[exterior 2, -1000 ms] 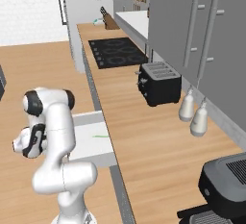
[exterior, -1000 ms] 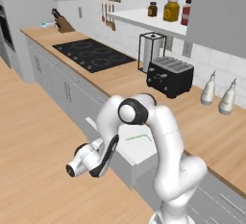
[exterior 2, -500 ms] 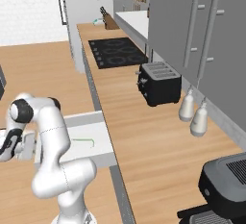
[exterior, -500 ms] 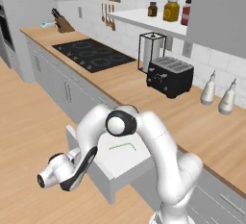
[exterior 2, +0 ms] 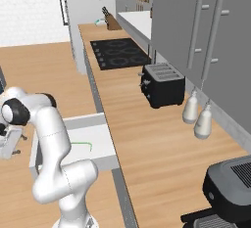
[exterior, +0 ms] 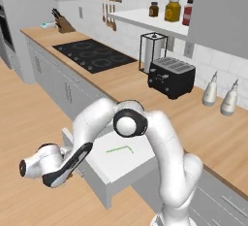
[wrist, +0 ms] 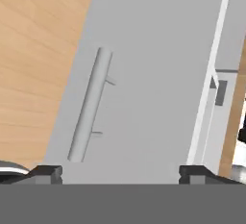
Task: Take a straw from the drawer in front and place it inside the glass cup on the dining counter.
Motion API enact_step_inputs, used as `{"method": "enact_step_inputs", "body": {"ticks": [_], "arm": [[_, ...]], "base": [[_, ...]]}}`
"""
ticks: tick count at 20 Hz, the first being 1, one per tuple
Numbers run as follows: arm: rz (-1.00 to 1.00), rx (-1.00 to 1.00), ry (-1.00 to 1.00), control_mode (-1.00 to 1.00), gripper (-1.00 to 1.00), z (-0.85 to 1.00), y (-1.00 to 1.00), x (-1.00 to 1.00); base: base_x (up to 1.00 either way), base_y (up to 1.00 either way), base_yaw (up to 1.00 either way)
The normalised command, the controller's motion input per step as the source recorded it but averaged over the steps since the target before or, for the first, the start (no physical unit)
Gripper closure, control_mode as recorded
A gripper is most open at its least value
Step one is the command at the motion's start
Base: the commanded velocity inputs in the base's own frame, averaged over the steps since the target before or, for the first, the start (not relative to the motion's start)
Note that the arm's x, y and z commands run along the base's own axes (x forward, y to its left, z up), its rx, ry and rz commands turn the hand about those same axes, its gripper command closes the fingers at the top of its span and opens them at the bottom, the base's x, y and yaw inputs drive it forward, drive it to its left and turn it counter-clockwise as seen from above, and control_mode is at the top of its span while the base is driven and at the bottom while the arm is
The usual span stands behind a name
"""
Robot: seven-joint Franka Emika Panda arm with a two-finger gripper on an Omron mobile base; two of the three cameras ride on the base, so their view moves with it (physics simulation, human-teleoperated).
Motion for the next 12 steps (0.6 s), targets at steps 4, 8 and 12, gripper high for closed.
{"method": "enact_step_inputs", "body": {"ticks": [4,8,12], "arm": [[0.0,0.47,0.35,-1.0,-1.0,1.0,-0.64,-0.24],[0.0,0.47,0.35,-1.0,-1.0,0.98,-0.95,-0.05],[0.0,0.37,0.37,-1.0,-1.0,0.48,-0.96,0.28]], "base": [[0.0,0.0,0.0],[0.0,0.0,0.0],[0.0,0.0,0.0]]}}
